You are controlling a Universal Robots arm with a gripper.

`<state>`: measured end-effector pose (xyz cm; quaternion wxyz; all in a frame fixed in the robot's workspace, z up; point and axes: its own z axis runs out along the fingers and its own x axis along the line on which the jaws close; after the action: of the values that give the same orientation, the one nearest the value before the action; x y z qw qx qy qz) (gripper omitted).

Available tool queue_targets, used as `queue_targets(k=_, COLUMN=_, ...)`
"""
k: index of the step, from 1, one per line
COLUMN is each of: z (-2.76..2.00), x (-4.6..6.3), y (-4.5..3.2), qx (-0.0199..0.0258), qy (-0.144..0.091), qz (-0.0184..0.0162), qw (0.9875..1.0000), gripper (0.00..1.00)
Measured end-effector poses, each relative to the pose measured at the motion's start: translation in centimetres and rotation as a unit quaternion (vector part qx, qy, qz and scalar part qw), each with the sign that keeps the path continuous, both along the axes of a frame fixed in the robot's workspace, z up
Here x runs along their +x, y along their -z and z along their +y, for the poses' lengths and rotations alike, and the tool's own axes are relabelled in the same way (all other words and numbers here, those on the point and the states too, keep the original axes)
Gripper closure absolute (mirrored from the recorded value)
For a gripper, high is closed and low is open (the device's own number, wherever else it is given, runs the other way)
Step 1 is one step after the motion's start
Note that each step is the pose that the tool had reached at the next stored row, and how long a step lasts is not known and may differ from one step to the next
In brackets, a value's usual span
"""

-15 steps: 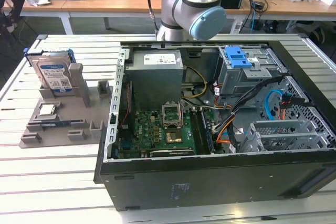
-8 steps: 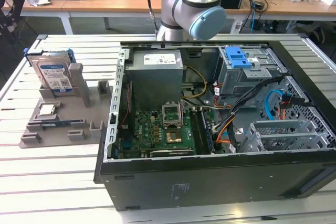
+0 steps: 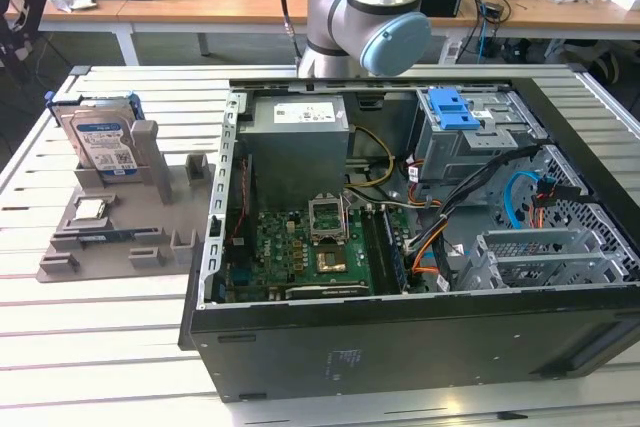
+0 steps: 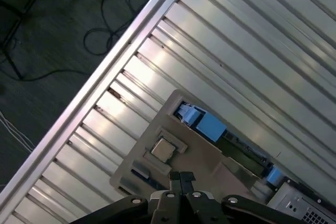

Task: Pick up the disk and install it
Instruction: 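Pick up the disk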

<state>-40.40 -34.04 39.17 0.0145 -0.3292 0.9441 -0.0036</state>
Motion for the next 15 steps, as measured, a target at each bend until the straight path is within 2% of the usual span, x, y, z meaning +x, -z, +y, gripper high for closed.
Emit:
queue_targets(k=4, z=0.00, x=0.00, y=0.00, qx=-0.0001, qy=-0.026, qz=0.0000, qw=0.9997, gripper=0.89)
queue_targets(k=6, z=0.00, x=0.00, y=-0.01, qx=-0.0001, qy=-0.045, qz=0.0000, qw=0.9990, gripper=0.89)
queue_targets(k=10, z=0.00, x=0.00, y=0.00, qx=-0.0001, qy=-0.066, qz=0.0000, qw=0.9978, gripper=0.89)
queue_targets(k=12, z=0.00, x=0.00, y=0.00, qx=-0.0002, qy=-0.078, qz=0.0000, qw=0.9969, gripper=0.89)
queue_targets(k=15, z=0.00, x=0.00, y=0.00, qx=-0.0002, qy=-0.106, qz=0.0000, qw=0.9943, gripper=0.89)
